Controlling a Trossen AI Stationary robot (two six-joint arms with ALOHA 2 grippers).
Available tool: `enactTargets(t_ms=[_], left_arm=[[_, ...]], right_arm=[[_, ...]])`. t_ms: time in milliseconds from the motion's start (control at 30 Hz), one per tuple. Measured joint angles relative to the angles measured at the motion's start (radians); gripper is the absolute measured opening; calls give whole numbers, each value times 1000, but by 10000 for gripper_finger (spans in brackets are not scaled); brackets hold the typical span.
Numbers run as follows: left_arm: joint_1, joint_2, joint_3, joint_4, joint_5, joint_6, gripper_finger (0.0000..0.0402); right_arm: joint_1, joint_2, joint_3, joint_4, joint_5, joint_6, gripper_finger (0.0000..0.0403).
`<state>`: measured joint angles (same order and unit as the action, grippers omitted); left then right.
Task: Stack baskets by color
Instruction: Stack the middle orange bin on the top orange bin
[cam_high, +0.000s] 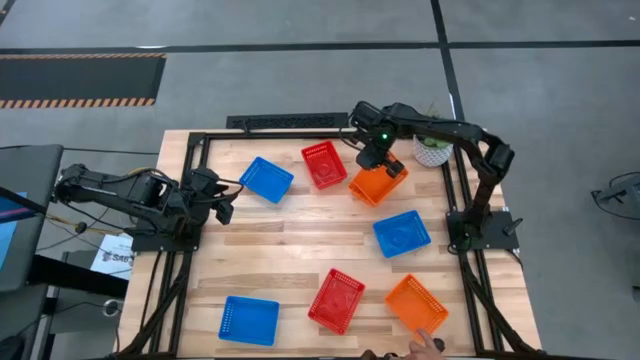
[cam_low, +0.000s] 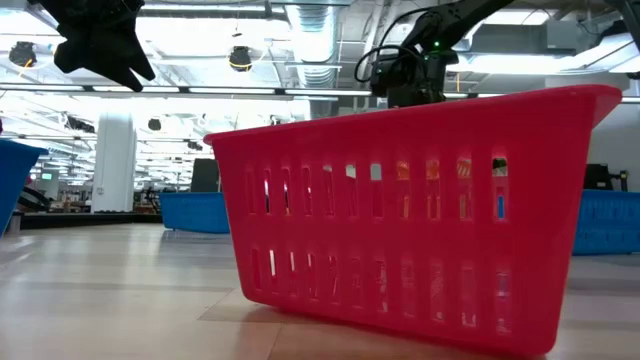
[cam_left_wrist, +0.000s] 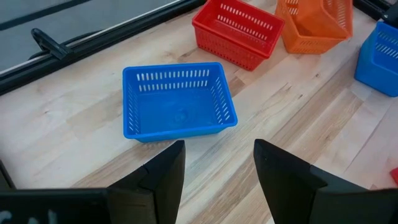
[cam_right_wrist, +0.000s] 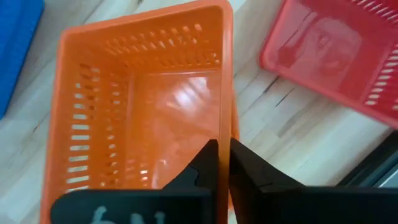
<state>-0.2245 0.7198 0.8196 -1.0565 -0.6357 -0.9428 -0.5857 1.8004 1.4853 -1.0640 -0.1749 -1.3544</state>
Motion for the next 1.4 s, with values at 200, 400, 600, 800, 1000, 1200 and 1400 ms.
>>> enactTargets(t_ms=[200,400,600,800,1000,1200,1400], left_arm=[[0,0,0,0,0,0,180],[0,0,0,0,0,0,180],[0,0,0,0,0,0,180],[0,0,0,0,0,0,180],[0,0,0,-1,0,3,180],[0,0,0,-2,0,15,180],[0,0,0,-2,0,14,180]], right_arm=[[32,0,0,3,0,12,85],[49,0,0,0,21,23,140],[49,0,33,-15,45,119,184],[56,-1,130,-34,7,180,172],[62,-1,145,-61,-14,255,83],[61,6,131,-71,-63,278,16],[61,7,62,-16,-63,292,18]])
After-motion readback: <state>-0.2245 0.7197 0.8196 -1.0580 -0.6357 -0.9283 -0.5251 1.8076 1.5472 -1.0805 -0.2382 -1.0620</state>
